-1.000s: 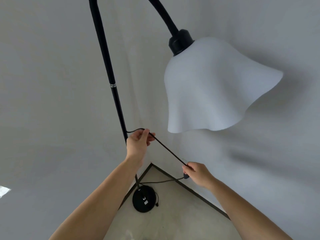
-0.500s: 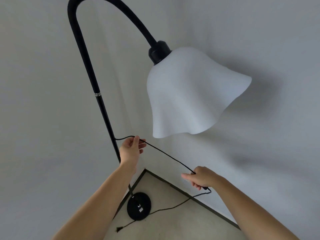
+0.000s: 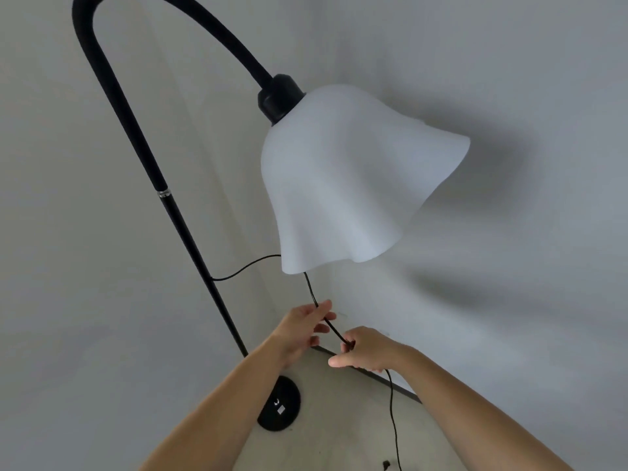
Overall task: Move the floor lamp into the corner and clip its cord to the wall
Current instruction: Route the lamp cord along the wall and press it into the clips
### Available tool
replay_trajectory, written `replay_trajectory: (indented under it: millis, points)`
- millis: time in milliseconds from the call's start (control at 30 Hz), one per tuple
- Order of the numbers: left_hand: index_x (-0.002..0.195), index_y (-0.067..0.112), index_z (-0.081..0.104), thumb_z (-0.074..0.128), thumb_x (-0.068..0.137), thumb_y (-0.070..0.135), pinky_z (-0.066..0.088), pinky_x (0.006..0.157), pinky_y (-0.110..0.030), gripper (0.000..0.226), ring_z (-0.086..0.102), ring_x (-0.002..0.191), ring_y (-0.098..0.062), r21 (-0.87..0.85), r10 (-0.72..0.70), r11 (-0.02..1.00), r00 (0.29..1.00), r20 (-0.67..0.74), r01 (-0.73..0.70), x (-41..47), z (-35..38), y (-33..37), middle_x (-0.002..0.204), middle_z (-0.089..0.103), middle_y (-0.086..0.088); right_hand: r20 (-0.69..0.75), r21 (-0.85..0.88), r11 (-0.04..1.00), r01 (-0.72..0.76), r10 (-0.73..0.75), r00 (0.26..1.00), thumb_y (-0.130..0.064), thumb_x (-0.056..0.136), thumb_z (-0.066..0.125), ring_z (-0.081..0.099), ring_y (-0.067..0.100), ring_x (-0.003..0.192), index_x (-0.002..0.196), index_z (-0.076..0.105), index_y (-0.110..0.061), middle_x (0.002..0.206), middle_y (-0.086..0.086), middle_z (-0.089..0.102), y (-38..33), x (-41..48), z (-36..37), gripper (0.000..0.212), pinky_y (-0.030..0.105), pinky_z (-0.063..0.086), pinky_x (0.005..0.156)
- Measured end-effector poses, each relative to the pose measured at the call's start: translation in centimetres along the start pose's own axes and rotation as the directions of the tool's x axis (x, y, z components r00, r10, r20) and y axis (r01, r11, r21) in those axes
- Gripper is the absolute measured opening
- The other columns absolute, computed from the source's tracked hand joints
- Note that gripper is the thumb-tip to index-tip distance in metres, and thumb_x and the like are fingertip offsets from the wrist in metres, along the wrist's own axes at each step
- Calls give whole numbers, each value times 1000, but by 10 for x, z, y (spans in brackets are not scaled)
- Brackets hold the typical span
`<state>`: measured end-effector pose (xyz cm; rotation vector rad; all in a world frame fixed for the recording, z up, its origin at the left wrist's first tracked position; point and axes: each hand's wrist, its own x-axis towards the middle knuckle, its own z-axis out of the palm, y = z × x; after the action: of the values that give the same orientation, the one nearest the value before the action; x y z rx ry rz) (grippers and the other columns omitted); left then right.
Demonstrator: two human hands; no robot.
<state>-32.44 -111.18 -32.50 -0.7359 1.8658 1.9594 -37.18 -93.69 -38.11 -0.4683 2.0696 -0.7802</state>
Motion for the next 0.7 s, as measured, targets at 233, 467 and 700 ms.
replay_trajectory:
  millis: [233, 467, 700]
  points:
    - [101, 6, 73, 68, 92, 19, 53, 69, -28, 17, 58, 71, -14, -268, 18, 959, 967, -255, -88, 15, 12, 6, 86, 72, -6, -91, 103, 994, 35, -25, 996, -68, 74, 65, 61, 9, 62, 83, 59, -23, 71, -5, 59, 44, -12, -14, 46, 26, 48, 64]
    - [99, 5, 68, 71, 91, 18, 55, 62, -26, 16, 60, 64, -14, -456, -247, 888, 779, -577, -56, 38, -11, -7, 83, 69, -8, -94, 40, 973, -229, 232, 968, -74, 72, 55, 49, 16, 61, 69, 52, -20, 66, -5, 49, 133, -25, -35, 55, 31, 37, 61]
    - [105, 0, 57, 65, 93, 35, 48, 61, -35, 38, 57, 71, -24, -313, -481, 863, 836, -264, 397, 35, 11, -61, 99, 55, -16, -143, 243, 969, -43, 79, 987, -36, 93, 50, 45, 3, 50, 58, 64, -33, 62, -10, 47, 89, -5, -29, 38, 21, 35, 55]
